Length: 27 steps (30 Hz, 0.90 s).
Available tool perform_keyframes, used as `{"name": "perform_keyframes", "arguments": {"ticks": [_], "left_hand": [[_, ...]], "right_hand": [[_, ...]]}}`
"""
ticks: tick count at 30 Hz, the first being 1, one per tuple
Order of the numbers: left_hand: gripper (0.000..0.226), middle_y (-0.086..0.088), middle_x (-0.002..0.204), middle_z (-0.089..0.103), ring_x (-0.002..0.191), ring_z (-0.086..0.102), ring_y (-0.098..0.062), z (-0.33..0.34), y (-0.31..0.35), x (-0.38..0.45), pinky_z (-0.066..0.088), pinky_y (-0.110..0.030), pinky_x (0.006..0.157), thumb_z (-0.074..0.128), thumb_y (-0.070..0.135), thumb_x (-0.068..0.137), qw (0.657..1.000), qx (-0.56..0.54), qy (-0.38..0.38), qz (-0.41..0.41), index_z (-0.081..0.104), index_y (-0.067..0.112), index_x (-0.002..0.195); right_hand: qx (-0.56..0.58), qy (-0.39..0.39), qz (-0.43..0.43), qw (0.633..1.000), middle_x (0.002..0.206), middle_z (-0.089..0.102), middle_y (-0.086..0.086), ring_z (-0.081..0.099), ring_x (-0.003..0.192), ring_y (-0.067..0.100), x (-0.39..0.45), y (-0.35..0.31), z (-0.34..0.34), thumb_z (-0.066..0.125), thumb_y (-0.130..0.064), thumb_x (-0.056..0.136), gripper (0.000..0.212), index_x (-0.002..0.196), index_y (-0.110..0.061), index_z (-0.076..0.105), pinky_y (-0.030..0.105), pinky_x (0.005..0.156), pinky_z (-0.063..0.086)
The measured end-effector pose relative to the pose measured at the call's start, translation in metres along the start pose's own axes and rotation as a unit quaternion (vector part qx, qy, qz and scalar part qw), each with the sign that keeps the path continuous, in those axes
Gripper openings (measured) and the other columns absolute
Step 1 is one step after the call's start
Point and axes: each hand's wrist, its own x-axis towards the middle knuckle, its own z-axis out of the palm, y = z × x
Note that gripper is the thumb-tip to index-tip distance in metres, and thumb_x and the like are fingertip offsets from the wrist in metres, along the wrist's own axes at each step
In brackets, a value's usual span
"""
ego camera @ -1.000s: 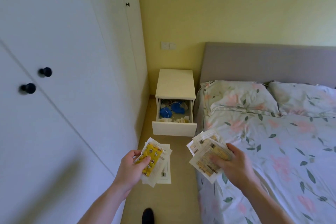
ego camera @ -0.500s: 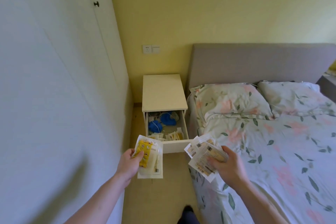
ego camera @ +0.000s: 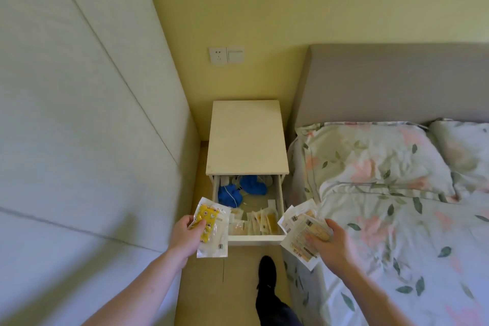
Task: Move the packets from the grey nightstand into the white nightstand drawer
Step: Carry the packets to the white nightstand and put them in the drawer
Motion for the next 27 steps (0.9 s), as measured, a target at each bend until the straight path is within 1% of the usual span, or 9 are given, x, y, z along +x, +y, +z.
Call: {"name": "perform_keyframes", "arguments": {"ticks": [1,4,7,11,14,18,22,25,27], "left_hand": [[0.015,-0.002,0.104,0.071,0.093,0.069,-0.017,0.006,0.003,0.014,0.056,-0.03,0.071,0.062,0.03,0.1,1.0,0.006,0.002,-0.01,0.063,0.017,0.108],[0.015,-0.003,0.102,0.072,0.091,0.07,-0.018,0.025,0.011,0.057,0.056,-0.03,0.07,0.062,0.031,0.1,0.999,0.022,0.009,-0.043,0.064,0.018,0.107],[0.014,-0.001,0.099,0.072,0.088,0.071,-0.018,0.045,0.007,0.101,0.056,-0.029,0.066,0.062,0.033,0.1,0.997,0.04,0.009,-0.063,0.063,0.02,0.104],[0.015,-0.001,0.1,0.07,0.09,0.07,-0.019,0.073,-0.016,0.166,0.059,-0.035,0.073,0.063,0.036,0.098,0.994,0.066,-0.004,-0.087,0.062,0.022,0.103],[0.016,0.0,0.099,0.068,0.088,0.067,-0.018,0.098,-0.042,0.215,0.057,-0.033,0.071,0.062,0.038,0.098,0.991,0.101,-0.004,-0.092,0.06,0.023,0.104],[0.011,0.005,0.097,0.064,0.086,0.063,-0.014,0.131,-0.076,0.267,0.05,-0.029,0.064,0.059,0.034,0.101,0.986,0.141,-0.006,-0.087,0.057,0.025,0.104],[0.009,0.007,0.098,0.063,0.087,0.063,-0.017,0.154,-0.109,0.297,0.045,-0.028,0.061,0.057,0.033,0.102,0.98,0.186,0.003,-0.071,0.056,0.027,0.108],[0.004,0.008,0.096,0.062,0.081,0.058,-0.016,0.164,-0.125,0.31,0.037,-0.024,0.054,0.055,0.03,0.103,0.971,0.234,0.024,-0.042,0.053,0.027,0.104],[0.003,0.007,0.091,0.062,0.074,0.056,-0.016,0.167,-0.132,0.315,0.032,-0.024,0.049,0.053,0.027,0.103,0.96,0.277,0.033,-0.005,0.051,0.025,0.102]], "right_hand": [[-0.004,-0.01,0.007,1.0,0.094,0.078,-0.003,0.075,0.078,0.015,0.022,0.0,0.001,0.082,-0.018,0.082,0.03,0.105,-0.029,0.068,0.048,0.068,0.064],[-0.014,-0.038,0.031,0.999,0.1,0.076,-0.005,0.072,0.089,0.016,0.08,-0.005,0.01,0.08,-0.018,0.085,0.033,0.115,-0.025,0.067,0.036,0.073,0.061],[-0.012,-0.044,0.067,0.997,0.104,0.073,-0.002,0.07,0.091,0.018,0.133,0.0,0.024,0.077,-0.017,0.088,0.039,0.123,-0.021,0.063,0.03,0.068,0.056],[0.006,-0.039,0.12,0.992,0.105,0.072,0.0,0.069,0.091,0.017,0.195,0.023,0.056,0.076,-0.018,0.09,0.036,0.123,-0.02,0.063,0.025,0.06,0.051],[0.012,-0.021,0.156,0.987,0.103,0.071,-0.003,0.068,0.09,0.017,0.233,0.047,0.083,0.076,-0.019,0.09,0.03,0.117,-0.024,0.062,0.028,0.061,0.051],[0.021,0.007,0.207,0.978,0.101,0.072,-0.006,0.07,0.094,0.023,0.278,0.088,0.123,0.079,-0.029,0.087,0.032,0.115,-0.03,0.062,0.048,0.087,0.058],[0.035,0.012,0.226,0.973,0.096,0.073,-0.002,0.069,0.09,0.021,0.305,0.124,0.159,0.076,-0.02,0.09,0.021,0.106,-0.023,0.064,0.039,0.076,0.057],[0.044,0.005,0.249,0.967,0.1,0.075,0.001,0.071,0.094,0.024,0.32,0.144,0.181,0.077,-0.017,0.089,0.021,0.107,-0.022,0.067,0.045,0.084,0.059],[0.052,0.005,0.254,0.966,0.1,0.074,0.001,0.071,0.093,0.023,0.326,0.151,0.194,0.076,-0.015,0.09,0.019,0.104,-0.022,0.066,0.041,0.079,0.057]]}}
